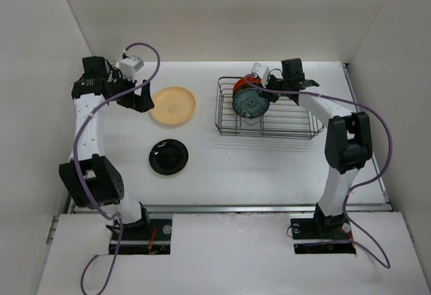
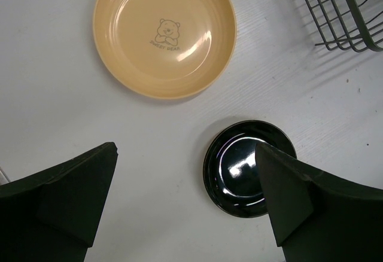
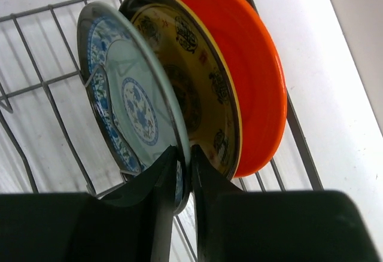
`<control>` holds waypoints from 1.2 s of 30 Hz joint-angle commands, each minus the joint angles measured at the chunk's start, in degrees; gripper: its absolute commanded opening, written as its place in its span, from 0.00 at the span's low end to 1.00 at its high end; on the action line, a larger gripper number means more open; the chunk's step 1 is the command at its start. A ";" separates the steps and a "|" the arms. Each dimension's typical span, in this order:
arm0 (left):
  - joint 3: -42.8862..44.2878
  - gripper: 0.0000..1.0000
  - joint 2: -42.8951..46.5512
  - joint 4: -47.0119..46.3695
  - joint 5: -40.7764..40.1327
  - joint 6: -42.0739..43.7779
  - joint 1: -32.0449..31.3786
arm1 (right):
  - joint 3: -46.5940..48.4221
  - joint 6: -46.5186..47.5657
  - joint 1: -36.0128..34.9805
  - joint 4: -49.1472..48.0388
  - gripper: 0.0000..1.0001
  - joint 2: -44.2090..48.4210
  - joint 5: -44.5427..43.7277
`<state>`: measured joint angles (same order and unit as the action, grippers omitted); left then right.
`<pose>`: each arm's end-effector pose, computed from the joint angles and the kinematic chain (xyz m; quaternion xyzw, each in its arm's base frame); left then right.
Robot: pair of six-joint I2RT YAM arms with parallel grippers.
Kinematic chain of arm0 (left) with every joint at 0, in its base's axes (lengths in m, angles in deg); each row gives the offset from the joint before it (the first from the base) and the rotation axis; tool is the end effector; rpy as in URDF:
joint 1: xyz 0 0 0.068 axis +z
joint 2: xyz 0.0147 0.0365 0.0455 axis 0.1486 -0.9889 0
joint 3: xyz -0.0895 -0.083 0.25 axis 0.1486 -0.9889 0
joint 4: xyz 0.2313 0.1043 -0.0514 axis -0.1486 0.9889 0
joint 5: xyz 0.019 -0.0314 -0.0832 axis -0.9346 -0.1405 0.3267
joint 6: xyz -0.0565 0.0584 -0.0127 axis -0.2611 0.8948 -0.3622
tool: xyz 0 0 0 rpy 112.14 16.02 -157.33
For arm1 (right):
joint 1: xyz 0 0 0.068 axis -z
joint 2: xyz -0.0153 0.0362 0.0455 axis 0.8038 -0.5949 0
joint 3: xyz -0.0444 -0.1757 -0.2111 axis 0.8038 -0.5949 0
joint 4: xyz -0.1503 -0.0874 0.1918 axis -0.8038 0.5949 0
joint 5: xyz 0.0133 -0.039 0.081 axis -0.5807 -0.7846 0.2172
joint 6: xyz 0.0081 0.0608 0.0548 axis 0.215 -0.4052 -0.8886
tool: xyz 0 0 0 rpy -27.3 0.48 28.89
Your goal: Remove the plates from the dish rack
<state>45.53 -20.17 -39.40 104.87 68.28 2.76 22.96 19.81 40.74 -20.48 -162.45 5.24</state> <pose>0.3497 0.0256 0.3497 0.2686 0.8398 -0.1447 0.4491 0.4448 0.1370 0.2329 -0.5304 0.7119 0.1064 0.4478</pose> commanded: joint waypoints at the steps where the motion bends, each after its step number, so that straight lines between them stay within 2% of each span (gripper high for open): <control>1: -0.84 1.00 2.69 -0.72 0.56 -0.57 -0.24 | -1.58 -1.94 -1.13 -4.74 0.20 4.04 -0.86; 3: -1.45 1.00 3.30 -0.72 0.56 -0.57 -0.24 | -2.11 -1.94 -1.66 -5.37 0.13 5.09 -1.48; 8: -1.99 1.00 4.44 -0.72 0.03 -0.57 -0.24 | -2.65 -2.46 -1.66 -6.41 0.03 6.93 -2.01; 16: -2.51 1.00 6.99 -0.72 1.09 -0.57 -0.24 | -2.65 -4.05 -1.66 -6.95 0.01 12.12 -3.76; 20: -2.51 1.00 8.04 -0.72 6.43 0.12 -0.24 | -1.51 -6.59 -1.66 -8.87 0.00 15.89 -4.29; 21: -2.51 1.00 8.05 -0.72 10.19 0.82 -0.24 | -0.37 -8.34 -1.66 -8.88 0.00 16.43 -4.29; 24: -3.12 1.00 9.36 -4.23 17.23 0.14 -0.24 | 2.17 -13.08 -2.28 -8.88 0.00 17.74 -3.24; 25: -3.65 1.00 9.37 -5.46 22.31 -0.39 -0.85 | 2.19 -16.67 -2.88 -8.88 0.00 18.44 -2.11; 28: -5.50 1.00 9.98 -13.98 27.87 -6.44 -3.39 | 2.80 -20.99 -5.69 -8.88 0.00 20.29 -0.17; 32: -6.12 1.00 9.28 -21.46 29.30 -12.69 -7.96 | 1.66 -25.74 -10.44 -9.40 0.00 22.66 1.51; 36: -5.59 1.00 7.53 -23.83 26.76 -13.49 -13.32 | 1.13 -31.37 -14.57 -10.81 0.00 23.81 2.91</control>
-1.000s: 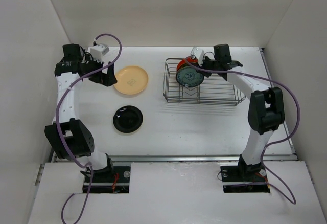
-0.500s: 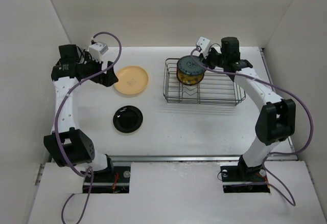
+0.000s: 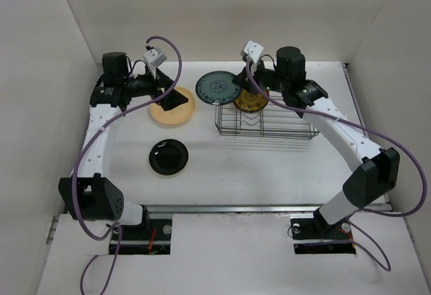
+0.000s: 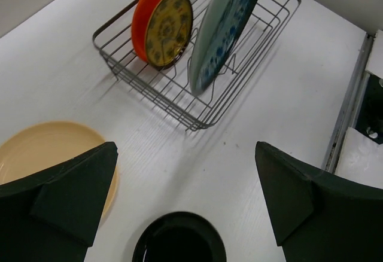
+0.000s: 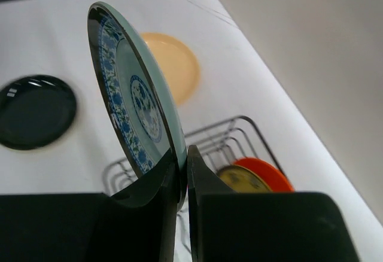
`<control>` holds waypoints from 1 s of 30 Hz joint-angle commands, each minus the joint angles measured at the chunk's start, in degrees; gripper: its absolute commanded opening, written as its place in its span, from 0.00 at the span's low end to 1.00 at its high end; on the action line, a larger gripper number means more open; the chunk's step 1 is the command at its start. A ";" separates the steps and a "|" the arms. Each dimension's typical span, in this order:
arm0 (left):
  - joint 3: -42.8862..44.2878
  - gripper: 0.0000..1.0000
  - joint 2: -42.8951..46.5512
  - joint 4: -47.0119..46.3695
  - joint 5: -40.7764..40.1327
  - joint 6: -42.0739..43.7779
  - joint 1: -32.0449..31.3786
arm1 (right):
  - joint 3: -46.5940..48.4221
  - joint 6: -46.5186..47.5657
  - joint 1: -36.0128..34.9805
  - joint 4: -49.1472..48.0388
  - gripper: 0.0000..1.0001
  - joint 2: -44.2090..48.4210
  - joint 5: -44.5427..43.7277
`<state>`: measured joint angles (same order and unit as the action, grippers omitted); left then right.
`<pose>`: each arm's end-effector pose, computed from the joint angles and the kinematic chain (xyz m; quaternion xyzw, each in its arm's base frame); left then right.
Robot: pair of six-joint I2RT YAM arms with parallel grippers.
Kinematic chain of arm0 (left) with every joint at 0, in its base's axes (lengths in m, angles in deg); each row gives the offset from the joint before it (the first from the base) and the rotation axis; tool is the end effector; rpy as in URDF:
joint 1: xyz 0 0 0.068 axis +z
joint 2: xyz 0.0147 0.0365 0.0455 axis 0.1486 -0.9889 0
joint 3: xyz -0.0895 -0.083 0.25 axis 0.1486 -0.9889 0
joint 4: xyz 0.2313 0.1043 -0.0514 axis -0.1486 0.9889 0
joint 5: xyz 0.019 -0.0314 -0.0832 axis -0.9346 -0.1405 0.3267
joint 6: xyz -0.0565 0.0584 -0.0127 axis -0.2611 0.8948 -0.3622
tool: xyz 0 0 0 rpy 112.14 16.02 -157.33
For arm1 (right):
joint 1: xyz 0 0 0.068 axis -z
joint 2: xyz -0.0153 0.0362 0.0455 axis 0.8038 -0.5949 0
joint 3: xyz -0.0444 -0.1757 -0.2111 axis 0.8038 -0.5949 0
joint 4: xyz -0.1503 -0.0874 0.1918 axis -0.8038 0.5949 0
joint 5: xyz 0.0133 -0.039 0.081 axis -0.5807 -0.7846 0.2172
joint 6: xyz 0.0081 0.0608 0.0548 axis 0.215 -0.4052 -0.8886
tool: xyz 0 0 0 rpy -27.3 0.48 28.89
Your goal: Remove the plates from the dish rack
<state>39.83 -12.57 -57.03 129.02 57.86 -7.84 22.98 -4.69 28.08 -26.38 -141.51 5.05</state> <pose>0.3156 -0.0590 0.4004 0.3938 0.6668 -0.3403 0.5333 0.3429 0.2019 0.3971 -0.4532 0.6364 0.2164 0.5855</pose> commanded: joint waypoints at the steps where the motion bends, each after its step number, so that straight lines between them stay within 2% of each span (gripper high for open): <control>1: 0.81 1.00 -0.09 -6.20 1.56 -3.07 -3.86 | 1.11 -7.49 -3.32 -4.91 0.00 2.87 3.11; 4: 1.61 0.97 -1.22 -6.20 -1.35 -2.55 -7.21 | 1.11 -8.72 -4.39 -5.44 0.00 2.87 3.73; 6: 2.75 0.93 -1.84 -6.20 -2.57 -2.54 -8.61 | 1.64 -9.33 -5.18 -5.96 0.00 2.87 3.73; 8: 2.75 0.83 -1.84 -6.20 -3.81 -2.54 -9.32 | 1.64 -9.34 -5.79 -5.97 0.00 2.87 3.73; 9: 2.75 0.63 -1.84 -6.20 -4.51 -2.54 -9.32 | 1.64 -9.86 -5.79 -5.97 0.00 2.87 3.73; 13: 2.75 0.14 -1.84 -6.20 -7.06 -2.54 -9.94 | 1.64 -10.39 -6.32 -5.97 0.00 2.87 4.25; 15: 2.75 0.03 -1.84 -6.20 -7.07 -2.54 -9.94 | 1.64 -10.39 -6.32 -5.97 0.00 2.87 4.25; 17: 2.75 0.00 -1.32 -6.20 -7.60 -2.54 -9.94 | 1.64 -10.92 -6.32 -6.58 0.18 2.87 4.86; 18: 2.14 0.00 -1.32 -6.20 -7.60 -2.54 -9.94 | 1.64 -10.92 -6.32 -6.58 0.30 2.87 4.87; 19: 2.14 0.00 -1.32 -6.20 -7.60 -2.54 -9.94 | 1.64 -11.44 -6.32 -6.58 0.58 2.87 4.87; 21: 1.35 0.00 -0.79 -5.59 -8.12 -2.54 -9.94 | 1.12 -11.45 -6.32 -6.58 0.85 2.87 4.87; 22: 0.56 0.00 -0.27 -3.93 -8.73 -2.54 -9.94 | 1.11 -11.45 -6.32 -6.58 0.94 2.87 4.17; 23: -0.49 0.00 -0.26 -2.87 -8.74 -2.02 -8.37 | 0.50 -11.45 -6.32 -6.58 1.00 2.87 3.21; 25: -1.11 0.00 -0.26 0.20 -8.74 1.65 -6.43 | -0.03 -10.93 -6.32 -7.11 1.00 3.40 -1.00; 29: -3.39 0.00 -1.13 17.03 -11.89 13.07 -1.42 | -1.53 -9.16 -4.49 -7.63 1.00 4.02 -5.50; 30: -4.53 0.00 -1.66 19.61 -12.60 19.11 1.11 | -2.31 -8.64 -4.47 -7.64 1.00 4.63 -6.02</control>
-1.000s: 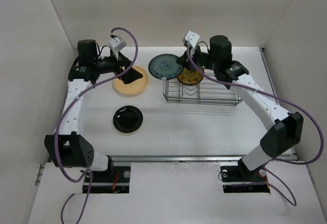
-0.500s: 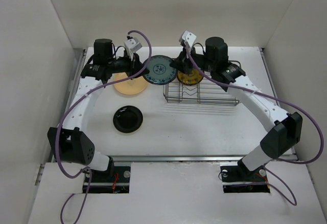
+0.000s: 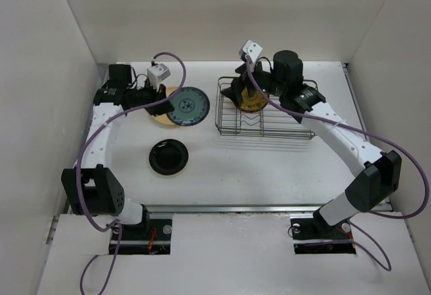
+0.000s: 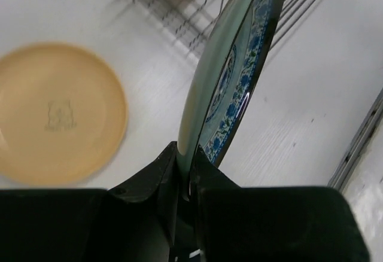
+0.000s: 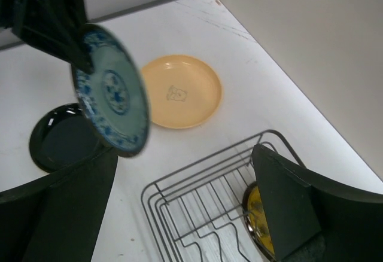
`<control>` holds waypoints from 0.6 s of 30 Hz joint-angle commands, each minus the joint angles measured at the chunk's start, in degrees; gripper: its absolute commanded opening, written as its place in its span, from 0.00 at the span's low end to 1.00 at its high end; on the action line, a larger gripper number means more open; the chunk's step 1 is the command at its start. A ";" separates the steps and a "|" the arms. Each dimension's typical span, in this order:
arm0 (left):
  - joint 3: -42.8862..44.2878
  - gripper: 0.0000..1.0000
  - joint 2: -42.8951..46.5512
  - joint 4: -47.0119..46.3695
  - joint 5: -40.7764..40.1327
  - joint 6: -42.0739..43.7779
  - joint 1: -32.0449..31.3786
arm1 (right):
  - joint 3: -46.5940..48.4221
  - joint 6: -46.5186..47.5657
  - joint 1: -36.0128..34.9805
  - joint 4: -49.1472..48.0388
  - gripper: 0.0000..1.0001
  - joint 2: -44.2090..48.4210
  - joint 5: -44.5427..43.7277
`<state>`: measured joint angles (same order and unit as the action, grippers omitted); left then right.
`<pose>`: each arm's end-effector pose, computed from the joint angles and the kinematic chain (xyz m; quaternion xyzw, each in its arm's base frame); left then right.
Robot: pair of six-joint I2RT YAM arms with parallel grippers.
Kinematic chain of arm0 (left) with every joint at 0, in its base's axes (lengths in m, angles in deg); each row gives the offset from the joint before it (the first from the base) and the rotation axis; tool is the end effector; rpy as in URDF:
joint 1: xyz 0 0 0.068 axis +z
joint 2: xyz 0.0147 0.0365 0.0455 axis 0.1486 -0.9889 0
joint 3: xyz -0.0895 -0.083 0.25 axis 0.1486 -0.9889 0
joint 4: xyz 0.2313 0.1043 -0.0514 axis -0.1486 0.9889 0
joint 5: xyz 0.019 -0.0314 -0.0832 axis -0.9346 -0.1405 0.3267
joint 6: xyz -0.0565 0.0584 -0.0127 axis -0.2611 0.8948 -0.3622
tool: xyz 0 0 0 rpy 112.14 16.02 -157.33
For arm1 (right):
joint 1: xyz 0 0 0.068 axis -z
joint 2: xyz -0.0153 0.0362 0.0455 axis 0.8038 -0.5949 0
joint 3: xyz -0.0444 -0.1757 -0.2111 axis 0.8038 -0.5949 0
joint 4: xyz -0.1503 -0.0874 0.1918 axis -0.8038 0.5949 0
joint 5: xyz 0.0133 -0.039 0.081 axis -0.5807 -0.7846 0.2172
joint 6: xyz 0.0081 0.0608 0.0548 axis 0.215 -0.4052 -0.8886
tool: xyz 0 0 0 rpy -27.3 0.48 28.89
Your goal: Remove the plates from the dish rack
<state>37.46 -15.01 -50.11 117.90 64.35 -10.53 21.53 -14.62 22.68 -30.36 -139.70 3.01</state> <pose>0.3268 -0.0665 0.3557 0.3853 0.7355 -0.2849 0.4789 0.3189 0.2286 0.4084 -0.4171 0.6370 0.2785 0.5854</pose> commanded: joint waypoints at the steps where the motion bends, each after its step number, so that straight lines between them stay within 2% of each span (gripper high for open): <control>1: -2.88 0.00 -0.18 15.23 -2.00 15.72 5.30 | -1.48 1.81 1.88 -3.66 1.00 2.82 -4.78; 7: -6.75 0.00 -4.66 31.68 -1.39 37.61 15.85 | -2.90 3.48 4.87 -3.66 1.00 3.34 -5.49; 11: -11.39 0.00 -6.51 31.70 -4.81 42.64 16.48 | -4.12 4.62 5.41 -3.66 1.00 3.35 -6.11; 18: -12.55 0.00 -13.19 31.70 -5.43 44.32 16.48 | -4.65 5.15 6.46 -3.66 1.00 3.35 -6.11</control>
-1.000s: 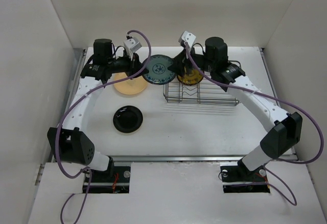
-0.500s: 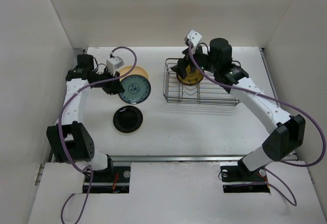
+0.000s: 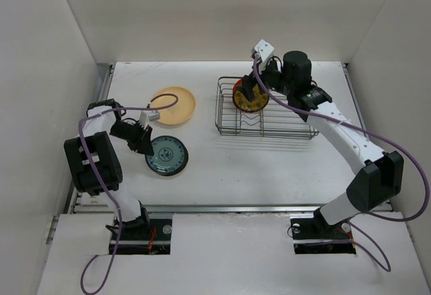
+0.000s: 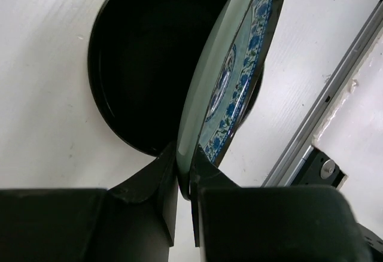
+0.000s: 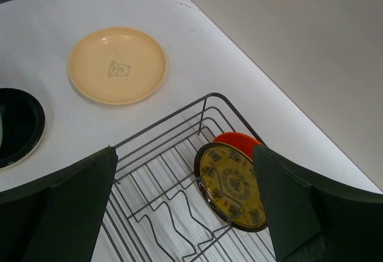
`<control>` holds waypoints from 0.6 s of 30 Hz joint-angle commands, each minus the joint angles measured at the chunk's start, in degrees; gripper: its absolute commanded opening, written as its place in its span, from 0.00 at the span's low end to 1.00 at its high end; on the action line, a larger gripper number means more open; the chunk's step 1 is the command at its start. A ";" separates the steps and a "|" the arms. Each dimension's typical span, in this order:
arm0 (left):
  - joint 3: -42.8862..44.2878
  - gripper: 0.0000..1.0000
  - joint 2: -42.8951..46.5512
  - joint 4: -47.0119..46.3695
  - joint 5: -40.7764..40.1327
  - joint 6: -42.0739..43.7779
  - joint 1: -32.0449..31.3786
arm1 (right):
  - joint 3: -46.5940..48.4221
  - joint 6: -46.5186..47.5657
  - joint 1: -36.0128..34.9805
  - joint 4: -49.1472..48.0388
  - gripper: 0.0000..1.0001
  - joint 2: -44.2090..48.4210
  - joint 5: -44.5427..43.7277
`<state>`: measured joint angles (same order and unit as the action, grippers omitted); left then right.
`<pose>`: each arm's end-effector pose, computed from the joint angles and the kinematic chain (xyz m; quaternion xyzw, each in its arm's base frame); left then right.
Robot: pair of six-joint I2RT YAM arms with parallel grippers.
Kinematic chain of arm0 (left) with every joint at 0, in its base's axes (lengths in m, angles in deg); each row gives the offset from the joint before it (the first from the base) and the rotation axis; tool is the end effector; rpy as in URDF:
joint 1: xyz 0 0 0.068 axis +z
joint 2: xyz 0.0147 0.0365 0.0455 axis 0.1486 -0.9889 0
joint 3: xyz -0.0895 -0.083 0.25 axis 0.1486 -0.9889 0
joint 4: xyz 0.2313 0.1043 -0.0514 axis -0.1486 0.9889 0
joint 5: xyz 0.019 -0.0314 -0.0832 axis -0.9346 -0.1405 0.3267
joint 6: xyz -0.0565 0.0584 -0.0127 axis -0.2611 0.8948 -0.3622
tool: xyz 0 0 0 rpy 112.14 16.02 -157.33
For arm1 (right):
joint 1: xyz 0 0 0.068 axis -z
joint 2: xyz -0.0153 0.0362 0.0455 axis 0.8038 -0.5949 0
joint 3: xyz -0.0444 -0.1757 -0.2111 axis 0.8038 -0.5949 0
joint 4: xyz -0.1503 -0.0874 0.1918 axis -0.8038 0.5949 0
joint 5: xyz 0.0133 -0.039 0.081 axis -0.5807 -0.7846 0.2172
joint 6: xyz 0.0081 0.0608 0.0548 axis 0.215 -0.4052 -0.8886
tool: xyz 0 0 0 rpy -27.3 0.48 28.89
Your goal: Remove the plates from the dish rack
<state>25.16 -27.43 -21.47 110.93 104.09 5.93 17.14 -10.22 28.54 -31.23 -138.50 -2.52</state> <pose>0.2912 0.0243 0.1948 0.4067 0.8352 -0.2812 0.2409 0.3419 0.1885 0.3884 -0.3854 0.6732 0.1907 0.6015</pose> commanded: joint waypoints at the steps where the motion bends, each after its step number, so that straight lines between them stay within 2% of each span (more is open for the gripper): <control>1: -0.25 0.00 -1.91 3.06 1.54 4.58 0.02 | -0.26 0.76 0.60 -2.79 1.00 2.14 -0.58; 7: 2.21 0.00 -6.49 3.06 0.31 4.06 0.02 | -0.79 1.29 1.13 -2.79 1.00 2.14 -0.05; 8: 2.21 0.03 -7.10 3.06 0.31 3.36 0.02 | -0.79 1.29 1.13 -2.79 1.00 2.14 -0.05; 14: 5.19 0.41 -9.39 3.06 0.31 2.12 0.02 | -0.79 1.29 1.65 -2.79 1.00 1.62 -0.05; 18: 6.95 0.58 -10.01 3.06 0.31 0.98 0.02 | -0.79 1.29 1.66 -2.79 1.00 1.62 0.48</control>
<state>29.51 -37.64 -20.73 110.03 104.54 5.93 16.20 -9.17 29.81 -31.41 -138.45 -2.58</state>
